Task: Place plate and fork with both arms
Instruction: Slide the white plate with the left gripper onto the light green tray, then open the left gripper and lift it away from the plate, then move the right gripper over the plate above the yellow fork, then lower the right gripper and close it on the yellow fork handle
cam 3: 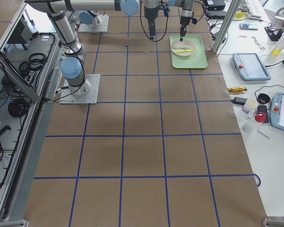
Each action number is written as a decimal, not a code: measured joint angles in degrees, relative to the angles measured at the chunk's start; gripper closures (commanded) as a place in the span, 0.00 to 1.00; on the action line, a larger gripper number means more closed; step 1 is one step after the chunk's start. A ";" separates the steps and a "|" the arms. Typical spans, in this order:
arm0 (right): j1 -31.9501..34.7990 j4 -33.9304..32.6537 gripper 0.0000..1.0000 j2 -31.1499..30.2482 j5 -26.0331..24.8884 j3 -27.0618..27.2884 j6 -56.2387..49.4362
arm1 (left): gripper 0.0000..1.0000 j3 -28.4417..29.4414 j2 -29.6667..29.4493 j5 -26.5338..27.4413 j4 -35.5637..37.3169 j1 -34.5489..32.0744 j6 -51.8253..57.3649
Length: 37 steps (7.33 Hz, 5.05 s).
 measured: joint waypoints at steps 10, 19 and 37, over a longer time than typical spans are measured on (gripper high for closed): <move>0.00 -0.07 0.00 0.32 -0.08 0.18 -0.12 | 0.00 -28.97 27.12 21.11 5.95 2.25 -2.12; 0.87 -4.17 0.00 2.45 -2.92 -0.38 0.02 | 0.00 -32.53 54.32 23.10 -15.03 1.07 -2.12; 13.62 -19.65 0.45 49.75 0.66 -30.74 13.78 | 0.00 -35.17 52.51 22.87 -14.61 -0.14 -2.73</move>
